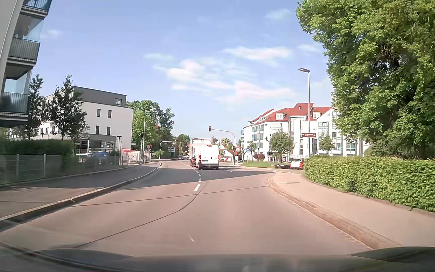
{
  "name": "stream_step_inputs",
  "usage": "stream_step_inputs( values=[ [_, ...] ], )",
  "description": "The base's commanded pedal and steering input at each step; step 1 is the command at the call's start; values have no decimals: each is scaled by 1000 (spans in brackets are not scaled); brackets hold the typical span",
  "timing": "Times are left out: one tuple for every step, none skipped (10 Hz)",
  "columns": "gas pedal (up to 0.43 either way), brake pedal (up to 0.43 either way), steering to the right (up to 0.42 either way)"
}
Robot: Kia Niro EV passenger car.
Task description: Follow the waypoints while adhering to traffic rules and regulations
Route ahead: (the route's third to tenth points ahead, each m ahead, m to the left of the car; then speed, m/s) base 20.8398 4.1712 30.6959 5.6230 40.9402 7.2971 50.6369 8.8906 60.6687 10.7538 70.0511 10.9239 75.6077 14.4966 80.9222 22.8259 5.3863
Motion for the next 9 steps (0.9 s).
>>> stream_step_inputs(
  values=[
    [8,0,-7],
    [8,0,-7],
    [8,0,-7],
    [8,0,-8],
    [8,0,-7],
    [8,0,-8],
    [8,0,-9],
    [8,0,-9],
    [8,0,-9]
  ],
)
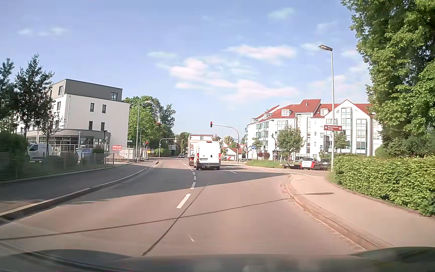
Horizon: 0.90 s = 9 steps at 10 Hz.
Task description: Follow the waypoints while adhering to traffic rules and regulations
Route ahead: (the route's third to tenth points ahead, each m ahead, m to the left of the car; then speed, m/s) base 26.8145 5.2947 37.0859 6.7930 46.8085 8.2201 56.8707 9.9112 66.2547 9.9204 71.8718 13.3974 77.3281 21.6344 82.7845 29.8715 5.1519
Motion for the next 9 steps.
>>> stream_step_inputs(
  values=[
    [0,0,-9],
    [0,0,-9],
    [0,0,-9],
    [0,0,-9],
    [0,0,-10],
    [0,0,-11],
    [0,0,-12],
    [0,0,-11],
    [0,12,-12]
  ],
)
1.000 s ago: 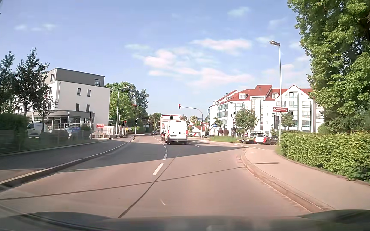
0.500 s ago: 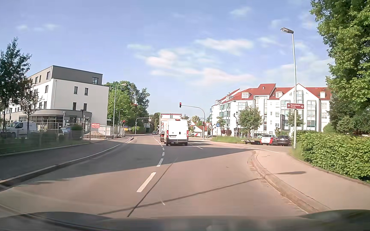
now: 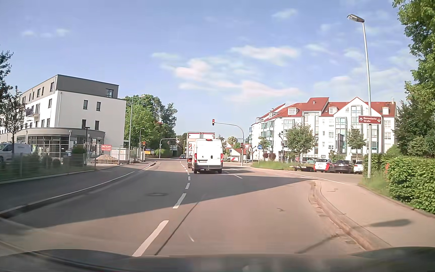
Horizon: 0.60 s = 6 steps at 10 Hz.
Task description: Follow the waypoints while adhering to traffic rules and regulations
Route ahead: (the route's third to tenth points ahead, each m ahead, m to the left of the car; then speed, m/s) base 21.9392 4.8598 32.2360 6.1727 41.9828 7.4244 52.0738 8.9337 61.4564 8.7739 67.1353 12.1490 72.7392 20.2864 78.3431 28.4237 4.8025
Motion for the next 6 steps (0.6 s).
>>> stream_step_inputs(
  values=[
    [0,30,-12],
    [0,55,-15],
    [0,67,-16],
    [0,79,-15],
    [0,98,-15],
    [0,122,-15]
  ],
)
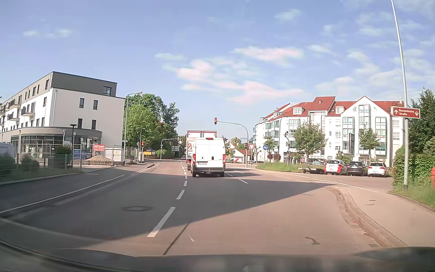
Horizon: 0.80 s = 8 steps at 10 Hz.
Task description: Follow the waypoints while adhering to traffic rules and regulations
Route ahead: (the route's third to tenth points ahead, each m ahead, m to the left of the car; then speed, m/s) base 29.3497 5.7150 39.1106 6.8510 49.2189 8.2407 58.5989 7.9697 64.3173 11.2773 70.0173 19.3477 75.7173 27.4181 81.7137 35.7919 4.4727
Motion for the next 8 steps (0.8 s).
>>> stream_step_inputs(
  values=[
    [0,128,-15],
    [0,140,-15],
    [0,159,-16],
    [0,165,-15],
    [0,171,-16],
    [0,177,-15],
    [0,177,-16],
    [0,177,-16]
  ],
)
